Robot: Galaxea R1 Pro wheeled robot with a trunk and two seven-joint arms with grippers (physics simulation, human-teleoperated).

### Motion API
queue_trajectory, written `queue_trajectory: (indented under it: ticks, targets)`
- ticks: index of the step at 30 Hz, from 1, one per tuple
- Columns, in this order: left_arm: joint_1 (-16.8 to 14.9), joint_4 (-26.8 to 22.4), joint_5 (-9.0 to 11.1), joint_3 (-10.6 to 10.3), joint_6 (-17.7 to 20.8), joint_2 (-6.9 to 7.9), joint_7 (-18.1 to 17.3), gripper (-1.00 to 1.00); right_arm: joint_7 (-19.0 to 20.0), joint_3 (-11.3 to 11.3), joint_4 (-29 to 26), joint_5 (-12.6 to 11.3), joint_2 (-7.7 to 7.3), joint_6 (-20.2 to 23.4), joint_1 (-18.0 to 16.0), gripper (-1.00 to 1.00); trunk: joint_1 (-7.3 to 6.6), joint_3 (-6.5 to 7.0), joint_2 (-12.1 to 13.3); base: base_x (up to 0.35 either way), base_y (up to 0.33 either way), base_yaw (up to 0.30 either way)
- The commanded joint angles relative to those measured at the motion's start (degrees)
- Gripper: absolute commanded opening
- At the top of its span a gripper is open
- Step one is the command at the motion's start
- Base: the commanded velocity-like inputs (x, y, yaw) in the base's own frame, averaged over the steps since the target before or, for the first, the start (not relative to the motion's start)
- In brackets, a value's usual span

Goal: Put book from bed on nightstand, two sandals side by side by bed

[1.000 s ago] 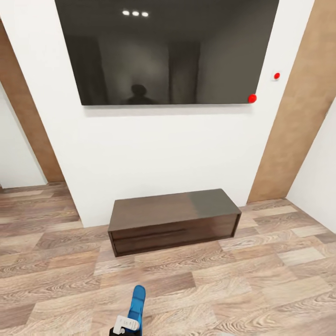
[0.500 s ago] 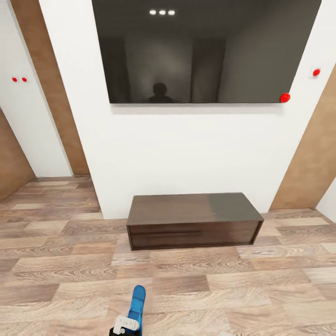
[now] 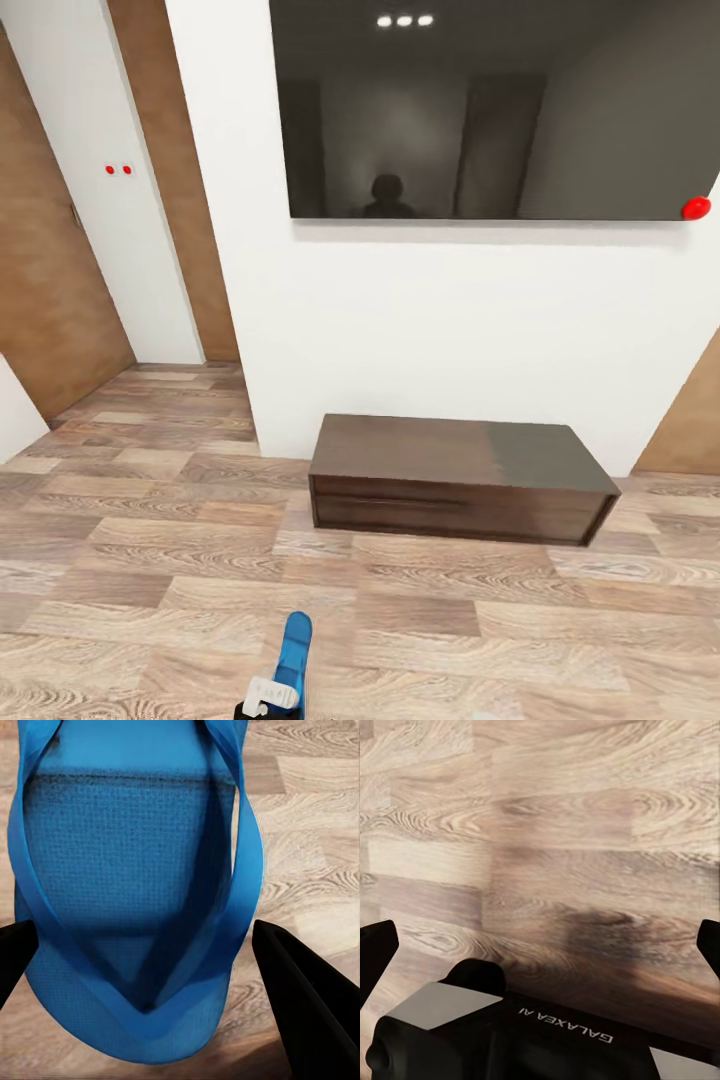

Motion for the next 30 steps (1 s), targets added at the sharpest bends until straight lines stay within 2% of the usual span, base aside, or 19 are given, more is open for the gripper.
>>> queue_trajectory:
  ticks: [1,13,21,30]
  targets:
    - [-0.05,0.07,-0.14,-0.12,-0.32,0.0,0.05,-1.0,0.12,0.45,-0.12,-0.61,-0.03,0.41,0.01,1.0,-0.01,-0.08,-0.02,0.0,0.0,0.275]
    - [-0.05,0.07,-0.14,-0.12,-0.32,0.0,0.05,-1.0,0.12,0.45,-0.12,-0.61,0.0,0.41,0.01,1.0,-0.01,-0.39,-0.02,0.0,0.0,0.272]
    - [-0.05,0.07,-0.14,-0.12,-0.32,0.0,0.05,-1.0,0.12,0.45,-0.12,-0.61,0.0,0.41,0.01,1.0,-0.01,-0.43,-0.02,0.0,0.0,0.1]
    - [-0.05,0.07,-0.14,-0.12,-0.32,-0.05,0.05,-1.0,0.12,0.45,-0.12,-0.61,-0.06,0.41,0.01,1.0,-0.01,-0.44,-0.02,0.0,0.0,0.259]
